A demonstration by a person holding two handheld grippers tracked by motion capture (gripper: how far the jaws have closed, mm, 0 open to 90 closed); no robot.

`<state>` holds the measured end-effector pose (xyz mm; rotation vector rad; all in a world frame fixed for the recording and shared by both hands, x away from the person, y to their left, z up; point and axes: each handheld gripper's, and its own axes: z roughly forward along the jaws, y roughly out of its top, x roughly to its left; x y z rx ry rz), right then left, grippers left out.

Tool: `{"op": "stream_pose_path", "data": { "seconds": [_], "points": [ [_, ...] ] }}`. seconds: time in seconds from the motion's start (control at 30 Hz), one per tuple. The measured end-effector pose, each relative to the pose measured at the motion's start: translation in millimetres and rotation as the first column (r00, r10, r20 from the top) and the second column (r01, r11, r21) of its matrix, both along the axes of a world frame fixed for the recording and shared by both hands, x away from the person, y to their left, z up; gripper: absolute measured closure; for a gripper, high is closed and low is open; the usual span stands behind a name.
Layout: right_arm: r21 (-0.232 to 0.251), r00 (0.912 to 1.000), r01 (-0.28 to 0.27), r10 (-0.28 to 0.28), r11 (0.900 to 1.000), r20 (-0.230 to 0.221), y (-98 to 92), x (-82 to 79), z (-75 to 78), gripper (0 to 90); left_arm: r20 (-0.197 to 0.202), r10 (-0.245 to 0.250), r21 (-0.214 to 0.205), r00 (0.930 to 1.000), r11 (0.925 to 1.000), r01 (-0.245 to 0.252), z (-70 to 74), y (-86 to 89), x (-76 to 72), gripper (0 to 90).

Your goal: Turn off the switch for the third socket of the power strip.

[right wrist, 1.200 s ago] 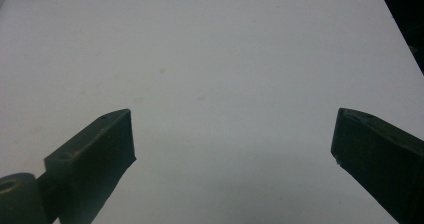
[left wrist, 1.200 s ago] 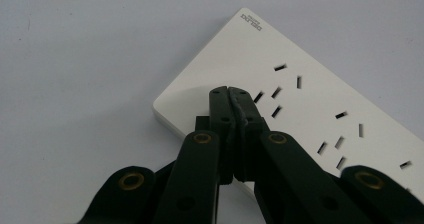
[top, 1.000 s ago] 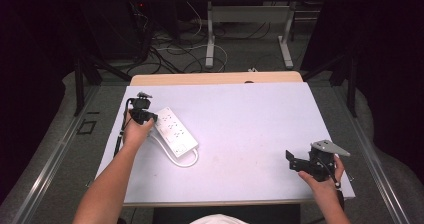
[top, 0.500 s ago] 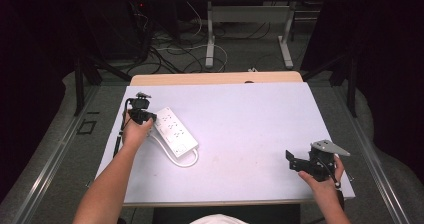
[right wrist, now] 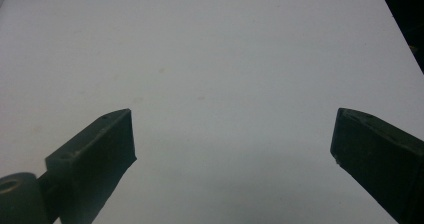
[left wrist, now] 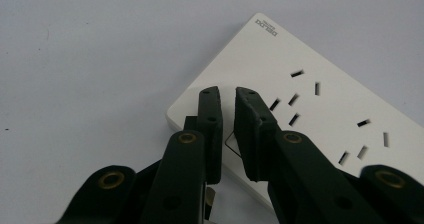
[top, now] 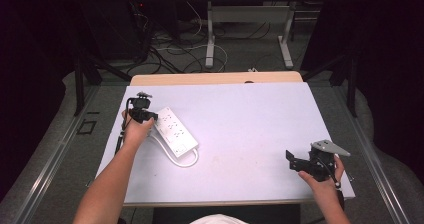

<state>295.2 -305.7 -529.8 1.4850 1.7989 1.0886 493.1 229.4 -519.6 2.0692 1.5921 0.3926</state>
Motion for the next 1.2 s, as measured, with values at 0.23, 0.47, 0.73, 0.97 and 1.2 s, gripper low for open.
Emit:
{"op": "stream_pose_path", "data": {
  "seconds": [0.23,0.47,0.73,0.97,1.2],
  "points": [
    [0.001,1.0000,0.002,-0.002,1.0000,0.004,-0.1,0.0,0.0,3.6,0.005,0.021,-0.008,0.9998,0.9998,-0.021,-0.1,1.1,1.3,64.0],
    [0.000,1.0000,-0.001,0.001,1.0000,0.004,0.1,0.1,0.0,3.6,-0.008,0.029,-0.023,0.9995,0.9993,-0.030,0.7,3.5,3.1,47.3],
    [-0.005,0.9999,-0.001,0.001,1.0000,0.016,0.3,0.8,-0.7,3.7,-0.012,0.052,-0.038,0.9986,0.9979,-0.052,-0.9,4.7,3.9,33.2],
    [0.000,1.0000,-0.003,0.003,1.0000,0.007,0.8,0.2,-0.2,3.7,0.022,0.026,-0.039,0.9994,0.9989,-0.025,-0.2,5.2,2.9,28.2],
    [-0.005,0.9999,-0.008,0.008,1.0000,0.007,0.6,0.5,-0.4,3.9,0.018,0.019,-0.053,0.9997,0.9984,-0.018,3.3,6.3,-0.1,23.8]
  ]
}}
